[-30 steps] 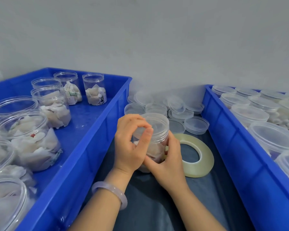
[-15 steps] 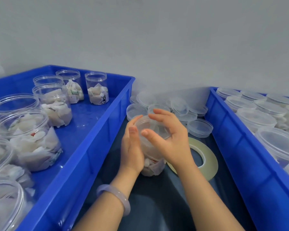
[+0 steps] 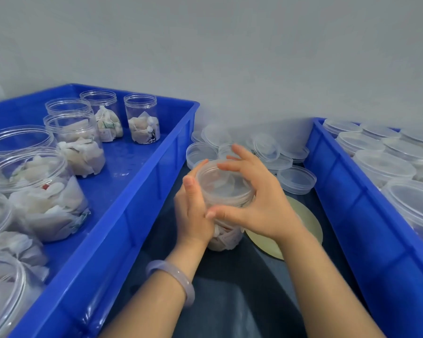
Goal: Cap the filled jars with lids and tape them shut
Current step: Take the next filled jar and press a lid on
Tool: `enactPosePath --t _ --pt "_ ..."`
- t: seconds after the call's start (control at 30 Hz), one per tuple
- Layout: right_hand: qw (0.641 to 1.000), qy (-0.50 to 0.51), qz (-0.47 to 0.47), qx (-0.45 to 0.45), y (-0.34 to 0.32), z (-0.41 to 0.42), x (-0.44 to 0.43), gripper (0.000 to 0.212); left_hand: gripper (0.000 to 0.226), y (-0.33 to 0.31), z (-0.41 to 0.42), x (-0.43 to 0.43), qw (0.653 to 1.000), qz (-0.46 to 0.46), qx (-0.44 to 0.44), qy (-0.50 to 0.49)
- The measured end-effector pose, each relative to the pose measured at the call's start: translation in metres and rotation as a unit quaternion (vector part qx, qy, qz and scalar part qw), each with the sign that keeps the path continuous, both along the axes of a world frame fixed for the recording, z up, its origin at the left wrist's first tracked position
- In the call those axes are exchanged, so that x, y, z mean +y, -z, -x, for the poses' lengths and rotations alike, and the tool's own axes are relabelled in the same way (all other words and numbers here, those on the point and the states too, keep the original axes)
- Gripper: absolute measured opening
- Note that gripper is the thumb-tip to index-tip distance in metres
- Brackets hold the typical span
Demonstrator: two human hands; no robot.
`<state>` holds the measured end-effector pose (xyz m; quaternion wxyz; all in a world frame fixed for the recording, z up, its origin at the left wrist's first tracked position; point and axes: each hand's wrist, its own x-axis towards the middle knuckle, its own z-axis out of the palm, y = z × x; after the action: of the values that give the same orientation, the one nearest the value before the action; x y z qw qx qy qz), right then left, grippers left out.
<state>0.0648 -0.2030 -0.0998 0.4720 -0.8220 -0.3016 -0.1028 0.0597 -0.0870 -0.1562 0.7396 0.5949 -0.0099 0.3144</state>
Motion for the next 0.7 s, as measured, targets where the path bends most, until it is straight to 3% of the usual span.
enactPosePath --t 0.13,0.27,0.47,0.7 --pt "0.999 0.032 0.022 -0.013 -0.002 0.005 0.005 0.060 0.061 0.000 0.000 -0.001 0.999 0.045 -0.004 0.009" --pt "0.980 0.065 -0.187 0.021 -0.005 0.006 0.006 0.046 0.073 0.003 -0.002 0.001 0.999 0.032 0.007 0.024" --pt "0.994 0.064 -0.088 -0.024 0.003 0.011 0.016 0.052 0.058 0.000 0.001 0.000 1.000 0.026 -0.003 0.006" --pt "0.994 0.065 -0.073 -0.041 0.010 0.008 0.015 0.051 0.051 0.001 -0.001 0.000 0.999 0.035 -0.005 0.001"
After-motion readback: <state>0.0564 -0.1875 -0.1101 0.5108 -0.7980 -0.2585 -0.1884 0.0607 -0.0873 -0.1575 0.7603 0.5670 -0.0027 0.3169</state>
